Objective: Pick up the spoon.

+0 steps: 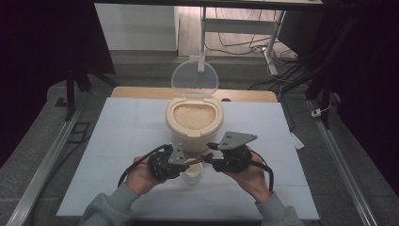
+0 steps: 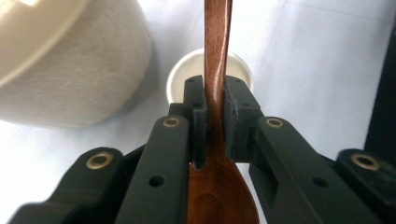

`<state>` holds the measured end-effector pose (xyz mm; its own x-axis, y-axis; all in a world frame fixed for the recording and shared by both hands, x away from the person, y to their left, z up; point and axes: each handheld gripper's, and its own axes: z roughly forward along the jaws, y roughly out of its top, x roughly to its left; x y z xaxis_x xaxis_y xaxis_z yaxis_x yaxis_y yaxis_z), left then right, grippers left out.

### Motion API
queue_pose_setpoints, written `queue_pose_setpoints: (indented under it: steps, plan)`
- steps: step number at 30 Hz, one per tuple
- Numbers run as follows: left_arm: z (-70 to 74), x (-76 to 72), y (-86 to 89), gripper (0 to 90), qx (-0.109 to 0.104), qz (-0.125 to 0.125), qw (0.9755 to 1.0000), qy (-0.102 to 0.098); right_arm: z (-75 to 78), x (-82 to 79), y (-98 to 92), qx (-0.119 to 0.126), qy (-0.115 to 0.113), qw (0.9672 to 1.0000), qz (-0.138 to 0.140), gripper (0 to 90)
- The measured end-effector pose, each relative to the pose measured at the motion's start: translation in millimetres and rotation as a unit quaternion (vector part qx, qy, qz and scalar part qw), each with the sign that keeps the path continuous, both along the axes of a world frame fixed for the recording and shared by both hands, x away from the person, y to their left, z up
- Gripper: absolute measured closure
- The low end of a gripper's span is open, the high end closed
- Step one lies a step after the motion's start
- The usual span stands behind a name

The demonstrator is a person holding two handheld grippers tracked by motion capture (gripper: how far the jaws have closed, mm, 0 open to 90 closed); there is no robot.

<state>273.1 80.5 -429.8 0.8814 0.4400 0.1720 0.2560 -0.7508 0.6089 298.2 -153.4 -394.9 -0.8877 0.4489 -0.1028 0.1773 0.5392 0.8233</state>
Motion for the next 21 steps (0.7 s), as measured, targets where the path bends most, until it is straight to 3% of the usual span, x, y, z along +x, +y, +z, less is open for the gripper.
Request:
queue_pose_setpoints:
  steps: [4,5,9,14,17,21]
  plan:
    - [0.6,-0.4,0.6,79.8,-0.008,0.007,0.9999,-0.010,-3.1,-5.0,-10.6,0.019,0.017,0.9983,-0.052,46.5]
    - [0.5,-0.6,0.6,79.8,-0.009,0.008,0.9998,-0.013,-3.1,-5.0,-10.6,0.019,0.017,0.9983,-0.052,46.5]
    - [-0.6,-1.3,0.2,79.8,-0.014,0.014,0.9996,-0.021,-11.7,-5.3,-20.5,0.044,0.040,0.9941,-0.091,43.1]
    - [-0.5,-1.7,0.4,79.7,-0.024,0.021,0.9990,-0.032,-22.1,-1.4,-20.4,0.075,0.067,0.9903,-0.096,40.7]
    - [-0.3,-2.7,-0.1,79.7,-0.030,0.025,0.9984,-0.040,-27.1,-0.7,-14.6,0.080,0.068,0.9901,-0.093,40.2]
    - [0.4,-5.6,-1.6,79.7,-0.037,0.026,0.9977,-0.051,-30.9,0.8,-10.5,0.102,0.079,0.9872,-0.094,40.0]
